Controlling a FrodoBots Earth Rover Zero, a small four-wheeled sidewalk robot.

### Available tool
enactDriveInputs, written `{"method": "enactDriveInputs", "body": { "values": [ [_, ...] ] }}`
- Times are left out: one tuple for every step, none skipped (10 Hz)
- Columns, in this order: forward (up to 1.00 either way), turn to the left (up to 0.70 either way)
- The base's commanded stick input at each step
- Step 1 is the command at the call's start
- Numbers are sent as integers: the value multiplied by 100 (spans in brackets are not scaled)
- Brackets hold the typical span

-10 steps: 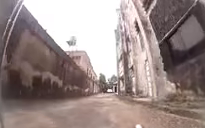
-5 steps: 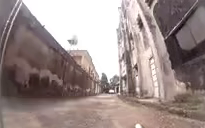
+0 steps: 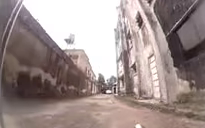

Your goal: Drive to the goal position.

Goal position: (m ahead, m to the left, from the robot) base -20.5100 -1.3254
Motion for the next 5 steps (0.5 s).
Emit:
{"method": "enactDriveInputs", "body": {
  "values": [
    [78, 3],
    [78, 3],
    [78, 3],
    [78, 3],
    [78, 3]
  ]
}}
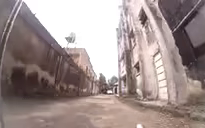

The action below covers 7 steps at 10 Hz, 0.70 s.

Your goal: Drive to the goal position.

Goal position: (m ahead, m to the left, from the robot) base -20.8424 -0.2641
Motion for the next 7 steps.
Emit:
{"method": "enactDriveInputs", "body": {
  "values": [
    [78, 3],
    [79, 3],
    [79, 3],
    [79, 3],
    [79, 3],
    [79, 1],
    [79, -7]
  ]
}}
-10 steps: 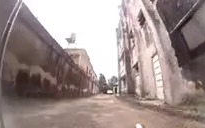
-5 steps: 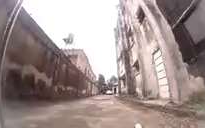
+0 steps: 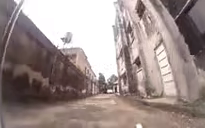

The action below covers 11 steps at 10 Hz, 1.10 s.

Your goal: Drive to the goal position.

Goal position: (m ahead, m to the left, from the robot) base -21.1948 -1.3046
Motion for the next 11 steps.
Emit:
{"method": "enactDriveInputs", "body": {
  "values": [
    [78, -31],
    [79, -32],
    [79, -32],
    [79, -32],
    [79, -32],
    [79, -32],
    [79, 3],
    [79, 3],
    [79, 3],
    [79, 3],
    [79, -28]
  ]
}}
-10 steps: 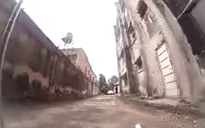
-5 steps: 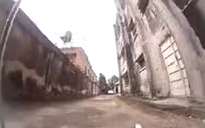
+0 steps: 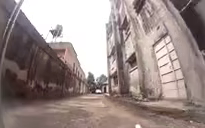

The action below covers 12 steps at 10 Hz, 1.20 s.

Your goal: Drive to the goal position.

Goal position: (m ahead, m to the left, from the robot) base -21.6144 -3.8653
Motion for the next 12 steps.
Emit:
{"method": "enactDriveInputs", "body": {
  "values": [
    [79, -7],
    [79, 1],
    [79, 2],
    [79, 2],
    [79, 3],
    [79, 3],
    [79, 3],
    [79, 3],
    [79, 3],
    [79, 3],
    [79, 3],
    [79, 3]
  ]
}}
